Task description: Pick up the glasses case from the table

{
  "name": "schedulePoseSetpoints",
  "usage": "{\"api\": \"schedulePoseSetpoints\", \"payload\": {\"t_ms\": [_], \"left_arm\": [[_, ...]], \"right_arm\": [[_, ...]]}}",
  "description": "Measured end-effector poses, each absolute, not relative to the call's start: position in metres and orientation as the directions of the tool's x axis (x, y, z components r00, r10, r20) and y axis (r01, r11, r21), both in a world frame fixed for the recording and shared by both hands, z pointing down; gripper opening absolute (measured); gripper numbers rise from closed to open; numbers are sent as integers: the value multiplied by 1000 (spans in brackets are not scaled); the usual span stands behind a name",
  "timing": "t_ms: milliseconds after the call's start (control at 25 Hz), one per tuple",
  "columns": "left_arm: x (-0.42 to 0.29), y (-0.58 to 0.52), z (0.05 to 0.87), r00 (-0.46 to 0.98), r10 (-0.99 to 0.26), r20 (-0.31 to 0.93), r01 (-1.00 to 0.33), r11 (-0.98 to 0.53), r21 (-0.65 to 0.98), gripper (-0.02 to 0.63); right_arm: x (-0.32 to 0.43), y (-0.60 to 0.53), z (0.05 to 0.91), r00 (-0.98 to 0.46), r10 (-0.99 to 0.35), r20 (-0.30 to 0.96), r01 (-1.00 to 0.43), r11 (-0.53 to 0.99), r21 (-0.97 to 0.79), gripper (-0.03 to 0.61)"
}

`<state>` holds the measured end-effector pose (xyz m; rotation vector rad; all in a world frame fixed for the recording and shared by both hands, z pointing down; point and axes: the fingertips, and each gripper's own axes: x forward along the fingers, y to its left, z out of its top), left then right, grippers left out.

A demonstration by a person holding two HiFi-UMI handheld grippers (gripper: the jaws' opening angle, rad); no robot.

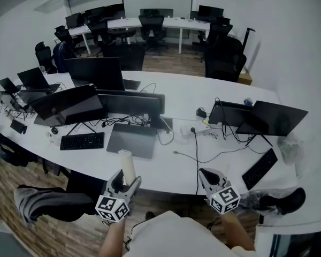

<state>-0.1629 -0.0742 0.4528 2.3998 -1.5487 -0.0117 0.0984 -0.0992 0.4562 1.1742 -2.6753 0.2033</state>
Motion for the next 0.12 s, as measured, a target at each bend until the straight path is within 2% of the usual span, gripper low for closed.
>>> {"api": "schedulePoseSetpoints", "payload": {"t_ms": [120], "left_arm": [[-164, -76, 453, 420, -896, 144, -894, -381, 238, 308]], "right_arm": [[98, -101, 457, -661, -708, 248, -737, 674, -39, -2]]}}
